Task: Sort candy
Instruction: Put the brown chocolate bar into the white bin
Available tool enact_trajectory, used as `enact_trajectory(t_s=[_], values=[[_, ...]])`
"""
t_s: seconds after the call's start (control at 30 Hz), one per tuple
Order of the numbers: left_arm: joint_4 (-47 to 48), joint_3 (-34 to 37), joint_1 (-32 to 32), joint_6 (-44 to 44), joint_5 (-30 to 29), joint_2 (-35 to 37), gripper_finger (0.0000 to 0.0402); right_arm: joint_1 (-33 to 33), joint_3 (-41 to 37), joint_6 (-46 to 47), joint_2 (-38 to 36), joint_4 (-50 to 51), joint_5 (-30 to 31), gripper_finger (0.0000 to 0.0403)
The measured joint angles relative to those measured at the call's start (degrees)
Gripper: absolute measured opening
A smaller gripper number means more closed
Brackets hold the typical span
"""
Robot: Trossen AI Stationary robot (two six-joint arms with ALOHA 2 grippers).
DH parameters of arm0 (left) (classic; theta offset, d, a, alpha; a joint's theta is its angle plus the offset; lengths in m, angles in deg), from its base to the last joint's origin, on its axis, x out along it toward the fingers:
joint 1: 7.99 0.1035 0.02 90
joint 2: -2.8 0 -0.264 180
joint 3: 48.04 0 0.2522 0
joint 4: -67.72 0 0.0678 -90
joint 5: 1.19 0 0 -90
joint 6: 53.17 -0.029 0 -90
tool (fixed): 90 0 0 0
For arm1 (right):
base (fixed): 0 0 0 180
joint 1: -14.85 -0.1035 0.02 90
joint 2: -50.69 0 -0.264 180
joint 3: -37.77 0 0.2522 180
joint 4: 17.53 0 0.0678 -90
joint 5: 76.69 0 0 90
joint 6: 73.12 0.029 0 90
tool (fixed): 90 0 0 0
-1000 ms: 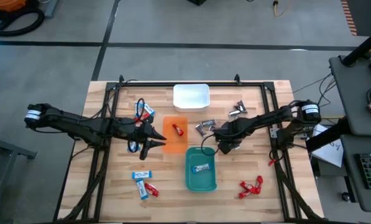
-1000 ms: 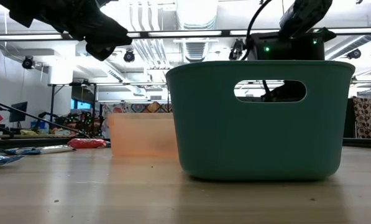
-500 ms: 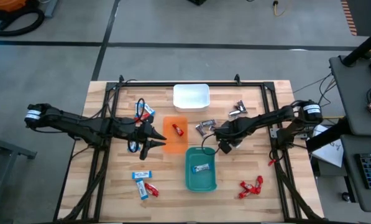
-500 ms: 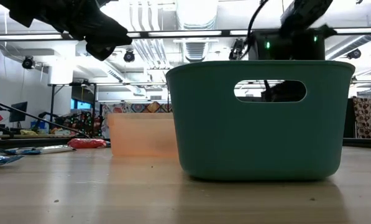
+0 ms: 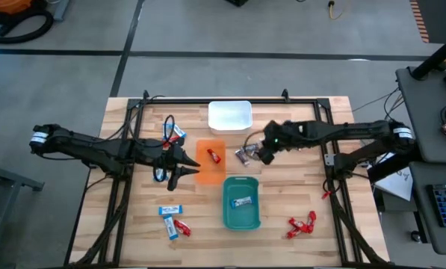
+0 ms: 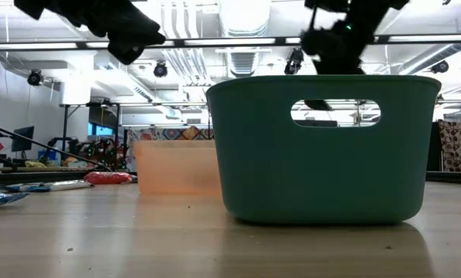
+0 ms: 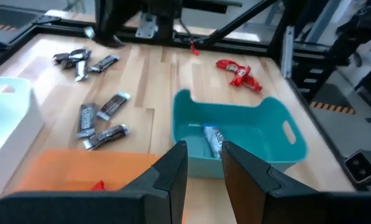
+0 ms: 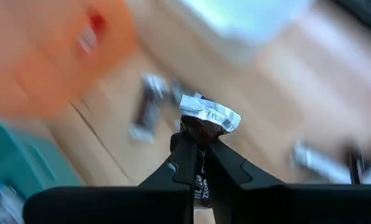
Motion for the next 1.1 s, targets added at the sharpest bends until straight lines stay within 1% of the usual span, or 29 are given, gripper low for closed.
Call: enact_trajectory(t_s=[0.13,0.2,0.3,0.5,0.57,0.7,0.8,0.97,1.1], values=[[10.1,-3.8,0.0,2.1,-4.5,0.0,0.0084,2.2,-0.2,-8.5,-0.2,-9.9,-0.1,0.0017],[15.2,-5.4,0.0,3.9,-5.9,0.0,0.0084,3.2,-0.2,-12.8,0.4,-15.0,-0.2,0.0017],[21.1,-6.7,0.0,7.2,-6.6,0.0,0.0084,4.5,-0.2,-18.7,2.3,-22.9,-0.2,0.0017],[30.3,-7.1,0.0,15.3,-6.6,0.0,0.0084,7.0,-0.2,-28.6,7.7,-36.8,-0.2,0.0017],[34.0,-7.1,0.0,18.6,-6.6,0.0,0.0084,8.1,-0.2,-30.4,9.7,-40.3,-0.2,0.0017],[42.8,-7.1,0.0,26.8,-6.6,0.0,0.0084,11.1,-0.2,-31.9,13.3,-44.2,0.8,0.0017],[47.2,-6.8,0.0,29.7,-6.7,0.0,0.0084,13.4,-0.2,-32.2,16.3,-45.7,0.8,0.0017],[49.0,-6.3,0.0,33.2,-6.7,-0.1,0.0084,16.6,-0.3,-32.0,20.9,-48.4,0.8,0.0018],[49.4,-6.3,0.0,35.1,-6.6,-0.1,0.0084,17.4,-0.3,-31.8,23.0,-49.6,0.7,0.0018]])
